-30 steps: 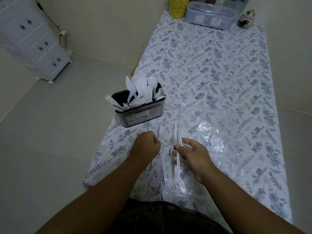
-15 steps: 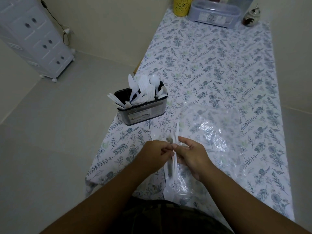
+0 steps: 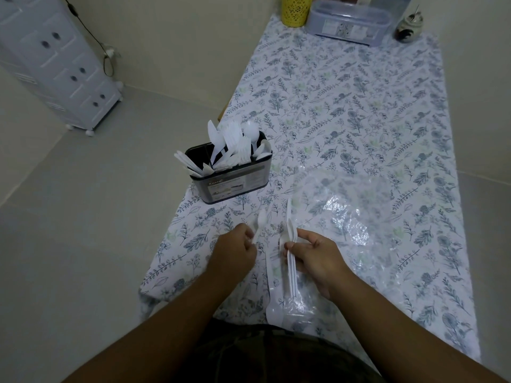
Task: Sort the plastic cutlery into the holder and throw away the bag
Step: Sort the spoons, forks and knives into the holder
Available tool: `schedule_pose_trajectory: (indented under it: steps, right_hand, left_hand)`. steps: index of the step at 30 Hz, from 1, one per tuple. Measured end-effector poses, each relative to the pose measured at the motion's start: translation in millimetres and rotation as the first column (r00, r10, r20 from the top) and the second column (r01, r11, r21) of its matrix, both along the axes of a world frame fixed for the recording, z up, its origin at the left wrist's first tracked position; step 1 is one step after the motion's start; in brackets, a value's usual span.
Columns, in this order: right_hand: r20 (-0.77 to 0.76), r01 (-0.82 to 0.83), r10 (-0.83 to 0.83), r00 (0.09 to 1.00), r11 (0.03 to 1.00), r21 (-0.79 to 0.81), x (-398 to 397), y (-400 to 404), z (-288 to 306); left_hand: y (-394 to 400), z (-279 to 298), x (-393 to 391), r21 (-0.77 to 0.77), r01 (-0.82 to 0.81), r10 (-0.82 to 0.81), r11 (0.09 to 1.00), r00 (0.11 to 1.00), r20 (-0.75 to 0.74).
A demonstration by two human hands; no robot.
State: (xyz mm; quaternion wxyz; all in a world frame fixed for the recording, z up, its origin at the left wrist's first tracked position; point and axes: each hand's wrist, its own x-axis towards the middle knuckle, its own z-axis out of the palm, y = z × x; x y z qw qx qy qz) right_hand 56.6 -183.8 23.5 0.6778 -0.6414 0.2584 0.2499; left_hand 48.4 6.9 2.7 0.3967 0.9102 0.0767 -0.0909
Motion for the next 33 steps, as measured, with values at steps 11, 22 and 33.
schedule_pose_trajectory:
  steps: [11, 22, 33]
  right_hand:
    - [0.041, 0.070, -0.070, 0.997, 0.998, 0.003, -6, -3, -4]
    - [0.063, -0.068, 0.073, 0.995, 0.995, -0.076, -18, -9, -11]
    - [0.019, 0.004, -0.002, 1.000, 0.998, -0.060, -28, -24, -13]
  left_hand:
    - [-37, 20, -19, -0.196, 0.191, -0.192, 0.962, 0.981, 0.018]
    - [-28, 16, -20, -0.142, 0.340, -0.344, 0.930, 0.939, -0.008]
    - [15, -15, -22, 0.163, 0.627, -0.622, 0.761, 0.778, -0.089]
